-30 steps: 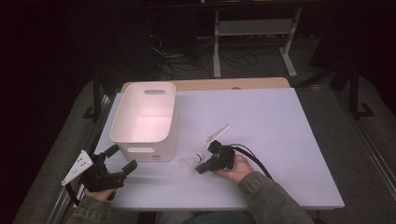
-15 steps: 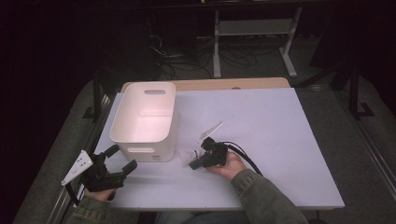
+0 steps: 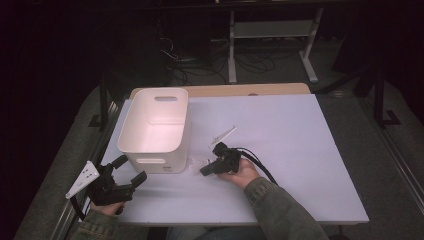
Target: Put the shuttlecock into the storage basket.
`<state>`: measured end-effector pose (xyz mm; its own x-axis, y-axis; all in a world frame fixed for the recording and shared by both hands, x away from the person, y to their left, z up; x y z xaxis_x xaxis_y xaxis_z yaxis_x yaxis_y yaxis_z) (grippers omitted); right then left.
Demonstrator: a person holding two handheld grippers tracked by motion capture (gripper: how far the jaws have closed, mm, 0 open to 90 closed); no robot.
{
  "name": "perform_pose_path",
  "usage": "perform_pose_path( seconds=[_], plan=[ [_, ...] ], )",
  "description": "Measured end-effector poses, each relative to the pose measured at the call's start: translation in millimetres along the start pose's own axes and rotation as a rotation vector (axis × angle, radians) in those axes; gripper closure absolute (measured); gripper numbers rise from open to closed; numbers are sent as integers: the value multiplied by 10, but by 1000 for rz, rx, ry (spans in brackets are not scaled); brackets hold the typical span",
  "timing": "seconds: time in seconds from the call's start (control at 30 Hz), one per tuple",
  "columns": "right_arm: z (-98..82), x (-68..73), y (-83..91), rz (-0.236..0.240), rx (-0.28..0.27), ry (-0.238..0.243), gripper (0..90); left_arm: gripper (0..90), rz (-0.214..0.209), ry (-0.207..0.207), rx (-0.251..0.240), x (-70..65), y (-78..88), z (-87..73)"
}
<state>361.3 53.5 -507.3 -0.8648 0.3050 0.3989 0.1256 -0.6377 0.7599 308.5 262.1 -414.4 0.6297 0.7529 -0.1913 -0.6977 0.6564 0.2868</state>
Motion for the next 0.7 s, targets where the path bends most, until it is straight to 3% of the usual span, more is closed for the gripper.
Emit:
perform_pose_path(
  seconds=[0.17,0.7],
  plan=[
    [31,-55,46,-4,-22,-39,885,0,-3,1,-5,-7,-3,6],
    [135,-172,36,-40,-32,-37,885,0,-1,-4,0,0,0,1]
  ],
)
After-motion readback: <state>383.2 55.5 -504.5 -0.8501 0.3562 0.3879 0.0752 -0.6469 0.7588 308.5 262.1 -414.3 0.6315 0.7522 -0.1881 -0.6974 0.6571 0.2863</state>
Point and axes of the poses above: each handheld gripper's, and its own axes: y roughly backward along the jaws, z roughly out of its top, x roughly to its left, the point moved 10 cm from there along -y, roughly forward along the jaws, and after that the axes turned 11 degrees about x, right-handed, at the moved point
